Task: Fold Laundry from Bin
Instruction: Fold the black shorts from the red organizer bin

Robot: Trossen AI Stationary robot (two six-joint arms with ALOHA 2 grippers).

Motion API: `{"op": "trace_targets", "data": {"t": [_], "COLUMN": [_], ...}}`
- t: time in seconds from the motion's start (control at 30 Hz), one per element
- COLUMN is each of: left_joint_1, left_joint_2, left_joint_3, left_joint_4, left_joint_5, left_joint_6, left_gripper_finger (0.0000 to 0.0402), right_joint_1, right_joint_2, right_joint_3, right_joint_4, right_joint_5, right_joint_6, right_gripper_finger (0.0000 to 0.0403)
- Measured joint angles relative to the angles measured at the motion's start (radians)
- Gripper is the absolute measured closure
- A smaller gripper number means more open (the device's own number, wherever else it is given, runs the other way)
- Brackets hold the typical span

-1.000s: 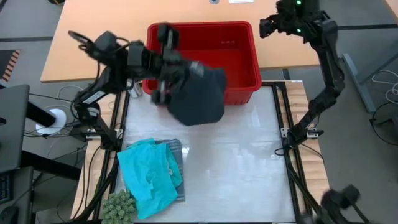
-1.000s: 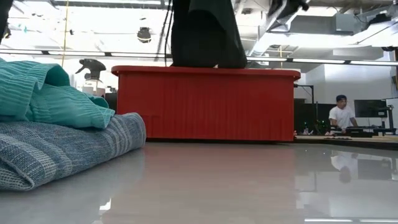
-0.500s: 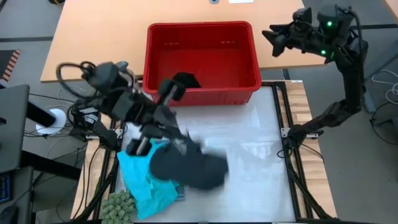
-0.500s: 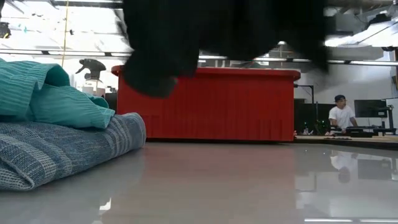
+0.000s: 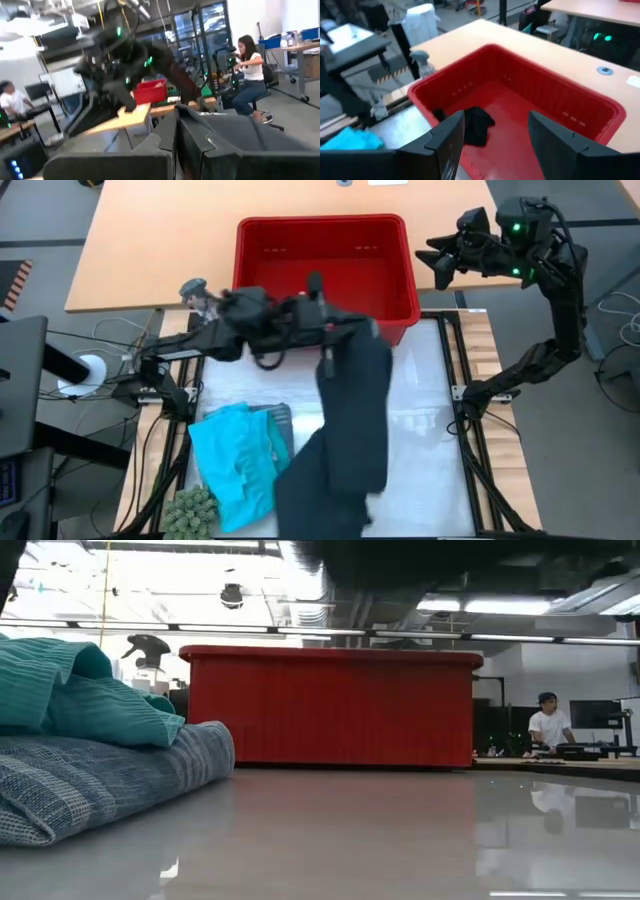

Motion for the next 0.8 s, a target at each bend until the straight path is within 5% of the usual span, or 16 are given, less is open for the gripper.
{"op": "trace_targets", "data": {"t": [0.2,0.4,0.5,0.67,0.8], "left_joint_1": [0.037,-0.041,-0.088,-0.101,-0.093], "left_joint_2": [0.081,0.097,0.094,0.116,0.124], "left_joint_3": [-0.008,-0.008,-0.006,-0.007,-0.031], "left_joint_4": [0.01,-0.042,-0.237,-0.597,-0.87], "left_joint_5": [0.002,-0.003,0.005,0.01,0.134], "left_joint_6": [-0.012,0.043,-0.025,-0.37,-0.574], "left_gripper_finger": [0.0401,0.0401,0.0401,0.0401,0.0401], "right_joint_1": [0.0,0.002,0.021,0.057,0.092], "right_joint_2": [-0.019,-0.07,-0.088,-0.094,-0.096], "right_joint_3": [0.0,0.0,0.0,-0.002,-0.023], "right_joint_4": [-0.046,-0.09,-0.185,-0.308,-0.306], "right_joint_5": [0.0,-0.001,-0.003,-0.003,-0.005], "right_joint_6": [-0.022,-0.02,-0.016,-0.015,-0.009], "right_gripper_finger": [0.0159,0.0159,0.0159,0.0159,0.0159]}}
